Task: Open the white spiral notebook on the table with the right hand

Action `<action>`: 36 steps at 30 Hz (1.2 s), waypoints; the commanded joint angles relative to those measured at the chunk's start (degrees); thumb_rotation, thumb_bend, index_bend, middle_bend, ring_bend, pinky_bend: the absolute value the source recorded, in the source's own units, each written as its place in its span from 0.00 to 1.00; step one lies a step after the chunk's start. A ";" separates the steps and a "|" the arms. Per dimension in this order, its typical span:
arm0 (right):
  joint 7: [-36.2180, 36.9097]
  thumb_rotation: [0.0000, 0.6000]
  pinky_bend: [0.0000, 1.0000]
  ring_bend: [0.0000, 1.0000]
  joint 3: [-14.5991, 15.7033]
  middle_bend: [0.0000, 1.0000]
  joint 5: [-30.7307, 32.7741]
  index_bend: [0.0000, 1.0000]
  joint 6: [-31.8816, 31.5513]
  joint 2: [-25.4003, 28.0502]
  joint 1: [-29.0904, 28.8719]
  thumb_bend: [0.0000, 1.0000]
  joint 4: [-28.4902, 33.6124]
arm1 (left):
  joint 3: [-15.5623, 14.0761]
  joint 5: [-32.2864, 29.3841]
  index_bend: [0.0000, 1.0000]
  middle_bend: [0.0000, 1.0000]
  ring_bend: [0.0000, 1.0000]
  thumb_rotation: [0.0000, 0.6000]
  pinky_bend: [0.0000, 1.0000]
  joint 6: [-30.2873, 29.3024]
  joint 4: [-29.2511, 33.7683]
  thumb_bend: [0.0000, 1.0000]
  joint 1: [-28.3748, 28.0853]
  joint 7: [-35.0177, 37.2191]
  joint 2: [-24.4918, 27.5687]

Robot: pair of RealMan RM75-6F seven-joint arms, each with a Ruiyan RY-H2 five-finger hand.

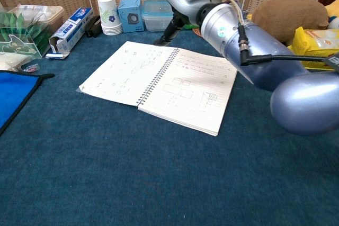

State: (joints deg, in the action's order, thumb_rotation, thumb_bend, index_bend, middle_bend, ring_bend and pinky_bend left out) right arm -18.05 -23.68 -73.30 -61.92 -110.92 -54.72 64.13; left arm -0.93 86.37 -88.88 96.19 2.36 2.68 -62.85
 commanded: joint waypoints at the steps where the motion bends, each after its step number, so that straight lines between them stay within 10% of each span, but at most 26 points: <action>1: -0.98 1.00 0.14 0.09 2.15 0.12 0.28 0.03 -0.45 2.74 2.37 0.16 2.69 | 0.00 0.02 0.20 0.06 0.02 1.00 0.00 0.42 0.14 0.31 -0.24 -0.29 -0.13; 16: -11.65 1.00 0.15 0.04 11.19 0.13 5.47 0.08 -7.21 16.62 16.61 0.17 16.00 | 0.06 -0.90 0.20 0.06 0.02 1.00 0.00 2.09 0.36 0.31 -0.79 -1.60 -0.22; 36: -4.72 1.00 0.15 0.07 19.18 0.17 0.51 0.16 -23.40 26.00 34.50 0.17 20.58 | 0.32 -3.88 0.21 0.06 0.02 1.00 0.00 3.09 -1.53 0.31 -0.15 -1.70 -1.60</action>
State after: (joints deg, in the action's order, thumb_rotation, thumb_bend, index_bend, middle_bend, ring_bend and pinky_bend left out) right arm -23.22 -5.15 -72.31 -84.33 -85.80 -21.35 83.76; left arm -0.59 82.51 -85.80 94.68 2.19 0.95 -64.43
